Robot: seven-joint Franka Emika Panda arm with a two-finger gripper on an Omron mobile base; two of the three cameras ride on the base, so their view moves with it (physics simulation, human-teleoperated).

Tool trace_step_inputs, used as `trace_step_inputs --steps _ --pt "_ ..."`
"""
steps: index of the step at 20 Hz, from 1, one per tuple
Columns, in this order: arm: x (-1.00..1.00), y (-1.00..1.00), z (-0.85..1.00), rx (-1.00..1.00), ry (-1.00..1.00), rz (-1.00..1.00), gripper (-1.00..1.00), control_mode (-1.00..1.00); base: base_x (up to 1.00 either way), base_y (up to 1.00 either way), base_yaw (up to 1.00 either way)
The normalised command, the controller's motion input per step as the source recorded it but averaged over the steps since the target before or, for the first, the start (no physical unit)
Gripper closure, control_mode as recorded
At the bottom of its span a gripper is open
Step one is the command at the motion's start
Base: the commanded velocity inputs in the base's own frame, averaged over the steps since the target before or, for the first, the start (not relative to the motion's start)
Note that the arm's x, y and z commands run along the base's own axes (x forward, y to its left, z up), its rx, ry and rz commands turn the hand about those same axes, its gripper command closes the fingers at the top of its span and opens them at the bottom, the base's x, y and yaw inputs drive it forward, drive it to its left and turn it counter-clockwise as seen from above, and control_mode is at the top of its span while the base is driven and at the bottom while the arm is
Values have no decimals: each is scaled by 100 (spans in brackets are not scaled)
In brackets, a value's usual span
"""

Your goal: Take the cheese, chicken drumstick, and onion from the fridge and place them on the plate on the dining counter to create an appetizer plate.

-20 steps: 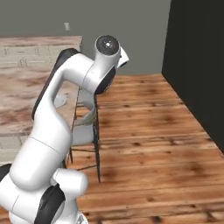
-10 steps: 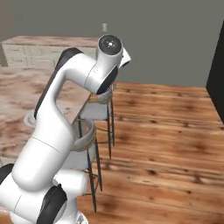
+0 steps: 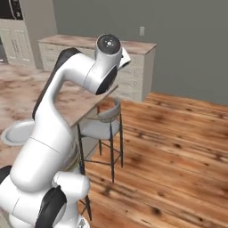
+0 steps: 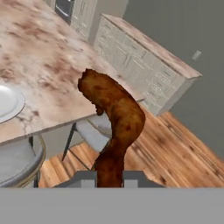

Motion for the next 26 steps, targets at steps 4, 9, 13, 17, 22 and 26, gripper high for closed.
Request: trace_step_inputs --steps 4,9,13,17,22,26 --pt "0 0 0 0 0 0 100 100 83 -40 42" --pt "0 0 0 0 0 0 100 100 78 19 31" --pt "0 0 0 0 0 0 100 100 50 45 19" --pt "0 0 0 0 0 0 100 100 36 58 8" --pt "0 0 0 0 0 0 100 100 9 84 14" --pt "0 0 0 0 0 0 100 100 22 75 34"
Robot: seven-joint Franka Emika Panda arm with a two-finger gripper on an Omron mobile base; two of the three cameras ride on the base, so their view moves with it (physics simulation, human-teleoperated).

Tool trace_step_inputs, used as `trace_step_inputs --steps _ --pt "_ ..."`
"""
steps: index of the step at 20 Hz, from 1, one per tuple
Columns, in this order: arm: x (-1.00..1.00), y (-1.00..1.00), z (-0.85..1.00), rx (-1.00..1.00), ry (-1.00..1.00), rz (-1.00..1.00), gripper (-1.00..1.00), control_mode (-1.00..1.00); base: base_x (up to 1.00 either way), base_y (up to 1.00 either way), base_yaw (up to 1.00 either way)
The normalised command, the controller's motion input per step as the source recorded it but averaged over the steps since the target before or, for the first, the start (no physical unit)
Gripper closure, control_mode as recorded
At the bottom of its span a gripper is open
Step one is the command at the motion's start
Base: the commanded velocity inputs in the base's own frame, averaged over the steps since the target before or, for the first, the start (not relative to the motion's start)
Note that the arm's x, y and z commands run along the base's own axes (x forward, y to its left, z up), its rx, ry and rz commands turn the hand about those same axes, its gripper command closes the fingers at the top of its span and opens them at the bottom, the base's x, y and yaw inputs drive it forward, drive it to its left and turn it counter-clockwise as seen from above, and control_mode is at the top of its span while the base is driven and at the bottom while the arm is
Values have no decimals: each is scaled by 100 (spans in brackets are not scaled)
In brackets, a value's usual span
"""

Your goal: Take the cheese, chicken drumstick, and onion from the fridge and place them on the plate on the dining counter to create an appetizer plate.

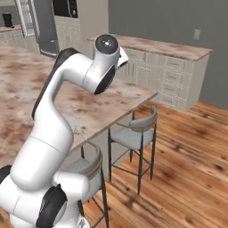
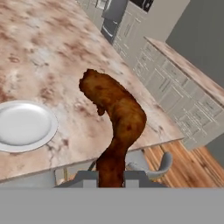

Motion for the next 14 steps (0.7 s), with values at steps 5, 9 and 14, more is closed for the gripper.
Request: trace_step_inputs --steps 5,9,14 --pt "0 0 0 0 0 0 100 100 39 -26 35" --pt "0 0 0 0 0 0 100 100 39 -21 27" --pt "2 0 0 0 0 0 100 -100 23 0 7"
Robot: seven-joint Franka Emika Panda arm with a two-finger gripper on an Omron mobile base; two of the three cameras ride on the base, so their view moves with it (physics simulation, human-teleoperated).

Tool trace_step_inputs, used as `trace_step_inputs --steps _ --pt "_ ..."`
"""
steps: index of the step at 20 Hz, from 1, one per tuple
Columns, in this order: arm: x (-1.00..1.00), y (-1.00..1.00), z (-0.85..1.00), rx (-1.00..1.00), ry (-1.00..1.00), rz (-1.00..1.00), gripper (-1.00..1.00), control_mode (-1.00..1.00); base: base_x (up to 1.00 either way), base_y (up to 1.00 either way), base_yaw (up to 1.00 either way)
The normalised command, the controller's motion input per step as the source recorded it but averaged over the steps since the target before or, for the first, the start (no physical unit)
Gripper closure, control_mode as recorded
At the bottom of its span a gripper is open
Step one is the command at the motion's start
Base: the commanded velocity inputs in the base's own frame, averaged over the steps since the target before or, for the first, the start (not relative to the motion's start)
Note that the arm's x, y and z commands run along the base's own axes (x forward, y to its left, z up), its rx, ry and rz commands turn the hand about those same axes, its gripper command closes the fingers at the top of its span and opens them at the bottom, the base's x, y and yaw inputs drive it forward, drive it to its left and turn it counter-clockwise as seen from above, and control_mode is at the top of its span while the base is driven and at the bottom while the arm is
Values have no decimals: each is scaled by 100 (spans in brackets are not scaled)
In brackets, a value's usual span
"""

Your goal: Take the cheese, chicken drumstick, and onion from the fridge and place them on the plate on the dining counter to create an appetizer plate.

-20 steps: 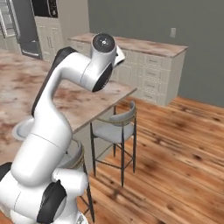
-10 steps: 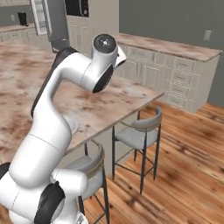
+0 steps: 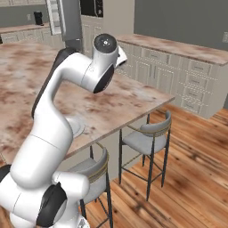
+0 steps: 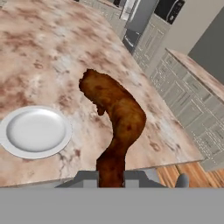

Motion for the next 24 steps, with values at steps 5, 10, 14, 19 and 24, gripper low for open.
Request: trace_step_inputs --steps 5,10,14,19,24 --pt "2 22 -15 -1 0 0 100 -100 0 0 0" --pt "0 60 -55 -6 1 5 100 -100 0 0 0" --pt "0 70 -68 -9 3 6 100 -100 0 0 0" --pt "1 49 -57 -5 15 7 100 -100 0 0 0" --pt "6 50 -65 -5 14 8 100 -100 0 0 0"
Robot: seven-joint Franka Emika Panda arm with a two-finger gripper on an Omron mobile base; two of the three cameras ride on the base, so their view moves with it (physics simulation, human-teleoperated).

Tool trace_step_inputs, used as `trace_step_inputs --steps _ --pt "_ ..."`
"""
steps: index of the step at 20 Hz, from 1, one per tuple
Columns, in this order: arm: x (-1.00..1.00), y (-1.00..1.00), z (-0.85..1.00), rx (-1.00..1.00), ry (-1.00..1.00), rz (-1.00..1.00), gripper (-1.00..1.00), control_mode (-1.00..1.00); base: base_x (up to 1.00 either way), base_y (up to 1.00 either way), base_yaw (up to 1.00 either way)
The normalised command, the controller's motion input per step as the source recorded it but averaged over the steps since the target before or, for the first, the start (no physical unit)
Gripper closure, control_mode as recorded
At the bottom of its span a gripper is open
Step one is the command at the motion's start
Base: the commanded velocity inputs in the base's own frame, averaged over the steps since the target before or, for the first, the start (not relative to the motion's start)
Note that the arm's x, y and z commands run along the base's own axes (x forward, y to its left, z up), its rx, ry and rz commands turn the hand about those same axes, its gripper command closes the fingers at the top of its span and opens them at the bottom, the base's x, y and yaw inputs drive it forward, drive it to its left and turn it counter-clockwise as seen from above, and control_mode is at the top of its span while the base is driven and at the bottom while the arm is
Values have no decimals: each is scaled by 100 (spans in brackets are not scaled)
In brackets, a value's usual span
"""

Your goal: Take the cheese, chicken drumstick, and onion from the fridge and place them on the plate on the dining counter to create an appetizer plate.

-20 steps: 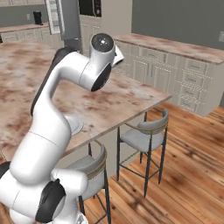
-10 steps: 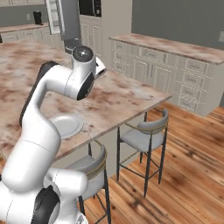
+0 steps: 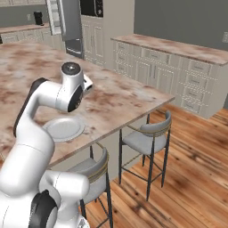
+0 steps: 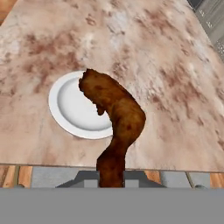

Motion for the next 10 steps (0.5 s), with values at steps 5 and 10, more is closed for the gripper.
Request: trace_step_inputs --steps 5,10 --pt "16 42 -65 -3 6 9 100 -100 0 0 0" --pt "25 36 -61 -1 2 8 100 -100 0 0 0"
